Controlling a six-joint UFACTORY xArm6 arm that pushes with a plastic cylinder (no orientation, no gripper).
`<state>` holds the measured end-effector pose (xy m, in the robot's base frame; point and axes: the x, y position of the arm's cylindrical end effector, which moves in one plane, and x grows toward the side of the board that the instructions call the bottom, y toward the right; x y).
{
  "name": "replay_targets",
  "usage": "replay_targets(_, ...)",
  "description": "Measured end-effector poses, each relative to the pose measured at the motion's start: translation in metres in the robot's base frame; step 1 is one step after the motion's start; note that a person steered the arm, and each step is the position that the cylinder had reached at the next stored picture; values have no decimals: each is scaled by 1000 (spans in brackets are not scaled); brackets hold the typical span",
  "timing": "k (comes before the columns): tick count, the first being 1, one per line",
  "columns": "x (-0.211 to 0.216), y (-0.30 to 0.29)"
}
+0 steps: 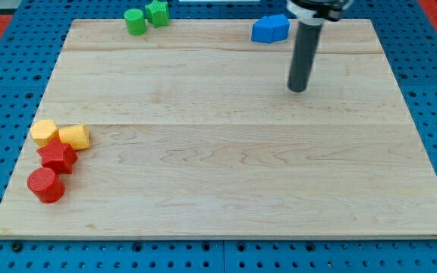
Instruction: Push the blue triangle into group of blocks
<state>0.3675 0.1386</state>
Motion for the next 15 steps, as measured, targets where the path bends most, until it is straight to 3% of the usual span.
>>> replay_targets(2, -112, 62)
replay_targets(3, -136, 63)
replay_targets(4, -150, 25)
replay_targets(5, -139, -54)
replay_targets(6, -152, -23)
replay_targets(7, -166, -49)
replay_targets(9, -156, -176)
replay_targets(10, -160, -188)
replay_targets(11, -151, -222)
replay_targets(12, -116, -274)
replay_targets(13, -119, -277)
replay_targets(14, -162, -212)
replay_targets(15, -134, -222)
